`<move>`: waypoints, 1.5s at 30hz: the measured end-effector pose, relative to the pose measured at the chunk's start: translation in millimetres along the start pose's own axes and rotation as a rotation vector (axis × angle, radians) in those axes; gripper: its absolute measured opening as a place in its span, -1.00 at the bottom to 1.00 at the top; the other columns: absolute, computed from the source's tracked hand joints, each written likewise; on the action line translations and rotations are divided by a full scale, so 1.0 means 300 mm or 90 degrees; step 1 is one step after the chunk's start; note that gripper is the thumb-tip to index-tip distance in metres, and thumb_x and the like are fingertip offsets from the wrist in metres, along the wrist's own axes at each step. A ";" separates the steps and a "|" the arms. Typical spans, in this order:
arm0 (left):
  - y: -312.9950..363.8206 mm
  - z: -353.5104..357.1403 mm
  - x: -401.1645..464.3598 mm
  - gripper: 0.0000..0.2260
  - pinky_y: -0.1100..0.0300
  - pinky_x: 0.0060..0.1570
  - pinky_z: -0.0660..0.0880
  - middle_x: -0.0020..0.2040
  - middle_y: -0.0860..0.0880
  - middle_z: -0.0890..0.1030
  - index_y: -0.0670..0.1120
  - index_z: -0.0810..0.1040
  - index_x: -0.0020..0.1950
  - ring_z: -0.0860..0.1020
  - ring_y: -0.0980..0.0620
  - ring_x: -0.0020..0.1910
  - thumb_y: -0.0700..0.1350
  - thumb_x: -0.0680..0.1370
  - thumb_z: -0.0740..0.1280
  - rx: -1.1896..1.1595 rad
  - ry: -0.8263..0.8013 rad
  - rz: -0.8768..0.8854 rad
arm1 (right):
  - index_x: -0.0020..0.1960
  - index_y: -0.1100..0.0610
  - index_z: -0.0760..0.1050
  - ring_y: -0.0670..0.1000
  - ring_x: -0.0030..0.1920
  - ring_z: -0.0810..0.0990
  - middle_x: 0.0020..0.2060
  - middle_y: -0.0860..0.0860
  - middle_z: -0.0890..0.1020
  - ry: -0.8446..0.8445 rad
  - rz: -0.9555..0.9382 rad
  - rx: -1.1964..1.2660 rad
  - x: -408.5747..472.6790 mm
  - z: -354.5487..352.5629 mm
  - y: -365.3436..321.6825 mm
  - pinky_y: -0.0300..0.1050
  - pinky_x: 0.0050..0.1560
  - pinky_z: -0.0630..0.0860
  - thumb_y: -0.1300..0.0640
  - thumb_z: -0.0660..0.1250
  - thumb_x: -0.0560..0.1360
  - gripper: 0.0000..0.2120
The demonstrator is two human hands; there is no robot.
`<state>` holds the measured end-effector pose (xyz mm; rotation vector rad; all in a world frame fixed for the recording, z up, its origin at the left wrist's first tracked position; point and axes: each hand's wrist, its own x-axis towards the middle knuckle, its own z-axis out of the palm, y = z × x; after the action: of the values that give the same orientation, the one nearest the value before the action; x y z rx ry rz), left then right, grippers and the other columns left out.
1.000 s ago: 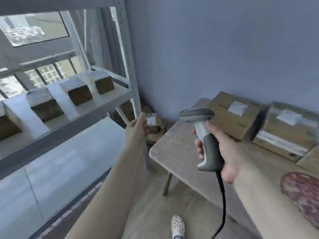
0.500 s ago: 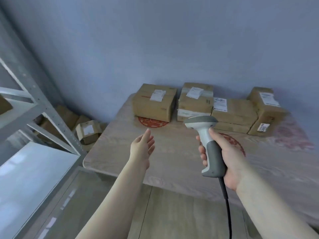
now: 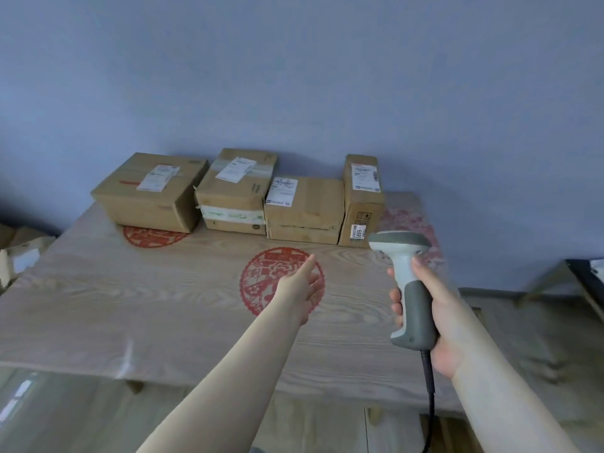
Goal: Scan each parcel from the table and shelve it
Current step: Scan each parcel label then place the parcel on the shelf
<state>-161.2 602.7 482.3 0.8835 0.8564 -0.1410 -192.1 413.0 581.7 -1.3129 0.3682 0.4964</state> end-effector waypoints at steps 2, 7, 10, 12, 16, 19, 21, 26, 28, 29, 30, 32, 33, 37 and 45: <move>-0.002 0.083 0.023 -0.67 0.09 0.06 0.57 -0.01 -0.10 0.56 -0.19 0.46 0.06 0.57 -0.04 -0.01 0.01 0.53 0.46 0.021 0.004 -0.004 | 0.08 0.09 0.65 -0.10 -0.43 0.56 -0.34 -0.01 0.64 -0.003 -0.004 0.031 0.016 -0.064 -0.035 -0.15 -0.19 0.41 -0.18 0.34 0.49 -0.62; 0.047 0.249 0.093 -0.58 0.07 0.22 0.54 0.15 -0.10 0.58 -0.15 0.47 0.23 0.58 -0.03 -0.03 0.08 0.52 0.46 0.089 0.032 0.016 | 0.12 0.10 0.64 -0.09 -0.43 0.55 -0.36 0.02 0.61 0.023 0.022 0.060 0.064 -0.160 -0.083 -0.15 -0.18 0.43 -0.21 0.34 0.48 -0.57; 0.097 0.358 0.131 -0.53 0.06 0.16 0.50 0.35 -0.09 0.49 -0.07 0.40 0.45 0.53 -0.09 0.20 0.06 0.59 0.38 0.126 0.048 0.034 | 0.13 0.10 0.65 -0.08 -0.42 0.56 -0.35 0.03 0.62 0.037 0.029 0.055 0.094 -0.196 -0.096 -0.13 -0.17 0.43 -0.23 0.36 0.44 -0.54; 0.136 0.425 0.168 -0.43 0.05 0.01 0.51 0.32 -0.08 0.51 -0.03 0.38 0.45 0.55 -0.09 0.07 0.16 0.52 0.42 0.118 0.078 0.041 | 0.13 0.13 0.65 -0.08 -0.43 0.56 -0.35 0.04 0.62 0.050 0.024 0.051 0.121 -0.213 -0.108 -0.13 -0.18 0.43 -0.25 0.37 0.35 -0.46; 0.178 0.553 0.291 -0.21 -0.12 0.18 0.52 0.43 -0.11 0.42 -0.02 0.14 0.59 0.47 -0.28 0.33 0.21 0.50 0.43 0.130 0.061 0.040 | 0.15 0.18 0.62 -0.08 -0.42 0.57 -0.35 0.04 0.63 0.078 0.028 0.056 0.185 -0.227 -0.127 -0.12 -0.17 0.44 -0.23 0.39 0.29 -0.40; 0.205 0.622 0.392 -0.26 -0.09 0.28 0.44 0.54 -0.13 0.28 -0.07 0.05 0.62 0.34 -0.27 0.46 0.20 0.59 0.30 0.189 0.028 0.031 | 0.15 0.18 0.62 -0.06 -0.38 0.58 -0.29 0.05 0.65 0.082 0.044 0.058 0.251 -0.221 -0.117 -0.09 -0.10 0.42 -0.22 0.40 0.29 -0.40; 0.222 0.642 0.450 -0.31 -0.08 0.20 0.54 0.55 -0.06 0.23 0.02 0.04 0.64 0.34 -0.26 0.43 0.15 0.61 0.30 0.209 0.022 0.012 | 0.12 0.15 0.62 -0.06 -0.34 0.60 -0.23 0.04 0.68 0.088 0.057 0.071 0.292 -0.221 -0.108 -0.06 -0.05 0.43 -0.19 0.43 0.31 -0.48; 0.245 0.660 0.538 -0.25 -0.01 -0.14 0.68 0.41 -0.12 0.34 0.10 0.03 0.63 0.53 -0.19 0.09 0.07 0.57 0.40 0.114 0.023 -0.014 | 0.01 0.10 0.64 -0.03 -0.31 0.59 -0.18 0.07 0.68 0.077 0.085 0.078 0.342 -0.228 -0.103 -0.04 -0.04 0.44 -0.16 0.43 0.34 -0.61; 0.242 0.670 0.560 -0.23 -0.04 -0.03 0.67 0.40 -0.12 0.38 0.09 0.06 0.63 0.59 -0.15 -0.10 0.01 0.55 0.44 0.079 0.028 -0.015 | -0.01 0.10 0.64 -0.03 -0.33 0.59 -0.20 0.08 0.68 0.074 0.091 0.073 0.355 -0.238 -0.111 -0.01 -0.03 0.40 -0.16 0.43 0.34 -0.62; 0.239 0.674 0.566 -0.28 -0.01 0.02 0.66 0.40 -0.11 0.41 0.06 0.11 0.62 0.60 -0.12 -0.17 -0.04 0.57 0.43 0.070 0.032 -0.008 | 0.00 0.11 0.64 -0.03 -0.33 0.58 -0.21 0.08 0.67 0.073 0.092 0.069 0.363 -0.244 -0.116 0.00 -0.03 0.39 -0.15 0.42 0.35 -0.62; 0.238 0.676 0.574 -0.34 0.02 0.05 0.65 0.36 -0.11 0.46 0.02 0.18 0.60 0.61 -0.10 -0.19 -0.10 0.58 0.42 0.062 0.045 0.003 | 0.01 0.11 0.64 -0.03 -0.34 0.58 -0.22 0.08 0.67 0.072 0.091 0.065 0.370 -0.252 -0.121 0.00 -0.03 0.39 -0.15 0.42 0.37 -0.62; 0.236 0.687 0.589 -0.43 0.05 0.09 0.63 0.22 -0.12 0.54 -0.08 0.29 0.54 0.66 -0.13 -0.01 -0.17 0.57 0.42 0.042 0.067 0.008 | -0.01 0.10 0.65 -0.03 -0.33 0.58 -0.21 0.08 0.67 0.069 0.093 0.061 0.379 -0.270 -0.132 0.01 -0.02 0.40 -0.15 0.41 0.38 -0.65; 0.237 0.691 0.591 -0.46 0.05 0.11 0.62 0.21 -0.13 0.56 -0.11 0.33 0.51 0.65 -0.15 0.11 -0.19 0.57 0.42 0.040 0.071 0.008 | -0.03 0.09 0.65 -0.03 -0.33 0.58 -0.21 0.07 0.67 0.064 0.094 0.060 0.382 -0.279 -0.138 0.01 -0.01 0.41 -0.15 0.42 0.38 -0.67; 0.219 0.705 0.601 -0.61 0.03 0.21 0.57 0.21 -0.11 0.62 -0.12 0.47 0.38 0.62 -0.15 0.22 -0.20 0.57 0.43 0.062 0.087 0.007 | -0.05 0.09 0.65 -0.02 -0.32 0.57 -0.22 0.06 0.67 0.044 0.097 0.054 0.384 -0.328 -0.162 -0.03 -0.01 0.45 -0.16 0.43 0.34 -0.65; 0.022 0.657 0.496 -0.61 0.09 -0.08 0.65 0.10 -0.13 0.67 -0.12 0.51 0.36 0.71 -0.13 -0.03 -0.27 0.54 0.44 0.070 0.130 0.071 | 0.18 0.14 0.62 -0.08 -0.39 0.58 -0.29 0.04 0.61 0.023 0.130 0.036 0.374 -0.440 -0.218 -0.21 -0.31 0.54 -0.22 0.44 0.26 -0.39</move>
<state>59.4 497.2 447.0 1.0593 0.9936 -0.0003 -59.7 288.3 547.3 -1.2364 0.5466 0.6300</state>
